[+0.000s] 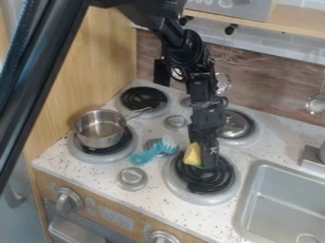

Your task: The mango with a bite was taken from the right side of the burner and placed inside the pot

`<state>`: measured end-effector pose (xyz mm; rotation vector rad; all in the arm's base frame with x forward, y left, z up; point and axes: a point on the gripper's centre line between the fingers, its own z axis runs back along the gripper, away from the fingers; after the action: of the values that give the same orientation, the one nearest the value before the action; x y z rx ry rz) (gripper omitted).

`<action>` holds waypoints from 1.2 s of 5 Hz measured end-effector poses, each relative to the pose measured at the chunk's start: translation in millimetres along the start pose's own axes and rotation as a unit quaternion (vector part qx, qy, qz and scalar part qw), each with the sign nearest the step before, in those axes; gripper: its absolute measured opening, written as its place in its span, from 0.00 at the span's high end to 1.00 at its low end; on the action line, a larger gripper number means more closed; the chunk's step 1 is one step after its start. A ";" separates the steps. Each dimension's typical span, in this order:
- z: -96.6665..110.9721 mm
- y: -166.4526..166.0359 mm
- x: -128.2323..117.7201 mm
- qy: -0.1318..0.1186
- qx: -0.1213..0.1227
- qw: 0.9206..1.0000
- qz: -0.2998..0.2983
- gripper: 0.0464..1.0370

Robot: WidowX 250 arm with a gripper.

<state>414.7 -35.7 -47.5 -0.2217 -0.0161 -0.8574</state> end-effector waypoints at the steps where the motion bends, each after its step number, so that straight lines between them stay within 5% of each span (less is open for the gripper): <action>1: -5.9 -7.0 -2.2 0.006 0.002 1.000 0.000 0.35; 2: 0.0 -13.5 -9.0 0.013 0.013 1.000 0.014 0.38; 3: 33.4 -13.9 -14.5 -0.005 0.073 0.994 0.076 0.38; 4: 73.5 0.7 -34.5 -0.046 0.133 0.974 0.177 0.38; 5: 84.3 27.2 -66.3 -0.050 0.162 0.949 0.266 0.38; 6: 85.1 46.6 -74.4 -0.014 0.175 0.936 0.304 0.38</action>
<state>407.3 66.5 19.2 0.0988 -0.1208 -0.2216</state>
